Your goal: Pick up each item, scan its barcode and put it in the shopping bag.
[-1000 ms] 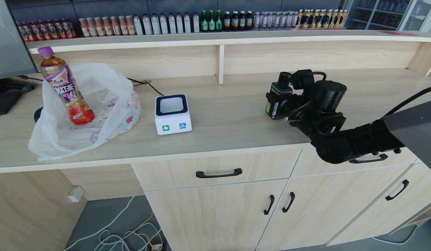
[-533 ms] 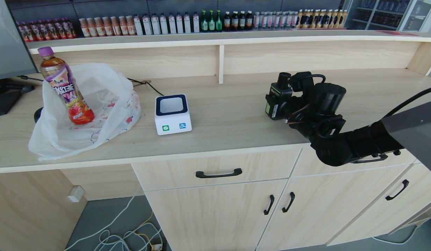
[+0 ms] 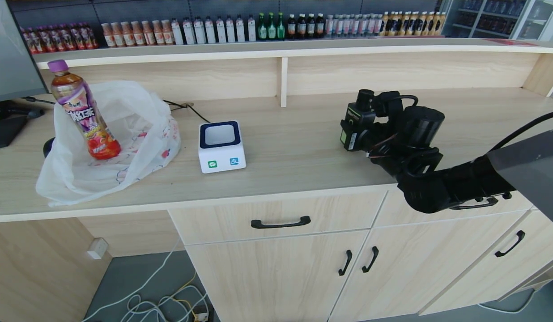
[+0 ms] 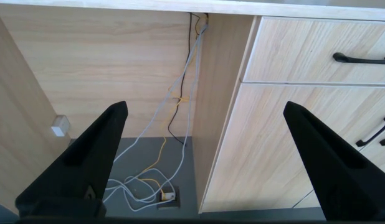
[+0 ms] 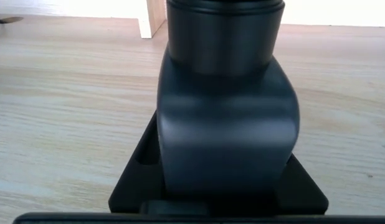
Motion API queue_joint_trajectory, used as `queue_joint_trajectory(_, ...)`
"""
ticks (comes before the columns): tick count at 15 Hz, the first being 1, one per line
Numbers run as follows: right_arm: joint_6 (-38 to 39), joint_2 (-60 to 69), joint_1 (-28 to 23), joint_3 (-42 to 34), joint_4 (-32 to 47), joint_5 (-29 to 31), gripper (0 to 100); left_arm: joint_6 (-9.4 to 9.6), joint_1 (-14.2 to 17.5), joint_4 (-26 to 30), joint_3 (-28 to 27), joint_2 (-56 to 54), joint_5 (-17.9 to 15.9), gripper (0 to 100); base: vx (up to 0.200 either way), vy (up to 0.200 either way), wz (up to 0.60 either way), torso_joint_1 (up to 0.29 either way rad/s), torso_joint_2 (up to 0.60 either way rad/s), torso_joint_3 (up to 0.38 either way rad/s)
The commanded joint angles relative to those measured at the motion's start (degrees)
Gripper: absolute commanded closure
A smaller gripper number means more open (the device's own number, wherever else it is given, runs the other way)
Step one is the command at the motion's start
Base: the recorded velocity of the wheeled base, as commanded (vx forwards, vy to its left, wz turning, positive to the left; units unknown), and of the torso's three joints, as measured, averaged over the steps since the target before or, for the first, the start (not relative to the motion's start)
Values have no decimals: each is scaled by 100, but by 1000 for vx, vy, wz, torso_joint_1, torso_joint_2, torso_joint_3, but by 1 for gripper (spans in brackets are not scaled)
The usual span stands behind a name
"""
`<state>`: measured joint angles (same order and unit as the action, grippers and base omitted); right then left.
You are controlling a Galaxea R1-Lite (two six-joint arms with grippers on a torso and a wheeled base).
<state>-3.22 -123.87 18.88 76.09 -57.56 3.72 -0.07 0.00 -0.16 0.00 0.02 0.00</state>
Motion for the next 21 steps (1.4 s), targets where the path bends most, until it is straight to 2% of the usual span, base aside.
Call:
queue_joint_trajectory(1,-56,293,116,-341,-211,-99,100,-1,0,-2,0,-2,0,0,0,0,0,0,0,0)
queue_joint_trajectory(5,-293,1023,370,-1202,-774,-249,100,-1,0,-2,0,-2,0,0,0,0,0,0,0,0)
queue_joint_trajectory(6,-548,1717,599,-1896,-862,-328,100,-1,0,-2,0,-2,0,0,0,0,0,0,0,0)
queue_joint_trajectory(8,-891,2429,968,-2617,-941,-477,100,-1,0,-2,0,-2,0,0,0,0,0,0,0,0)
queue_joint_trajectory(9,-979,2983,1320,-3303,-1029,-477,100,-1,0,-2,0,-2,0,0,0,0,0,0,0,0)
queue_joint_trajectory(11,-1084,3527,1619,-3953,-1178,-442,100,-1,0,-2,0,-2,0,0,0,0,0,0,0,0)
queue_joint_trajectory(15,-1287,3976,1935,-4700,-1793,-398,100,-1,0,-2,0,-2,0,0,0,0,0,0,0,0)
queue_joint_trajectory(18,-1348,4275,2111,-5104,-1934,-416,100,-1,0,-2,0,-2,0,0,0,0,0,0,0,0)
queue_joint_trajectory(20,-1708,4310,2453,-5219,-1934,-407,100,-1,0,-2,0,-2,0,0,0,0,0,0,0,0)
queue_joint_trajectory(21,-2183,4292,2629,-5307,-1934,-407,100,-1,0,-2,0,-2,0,0,0,0,0,0,0,0)
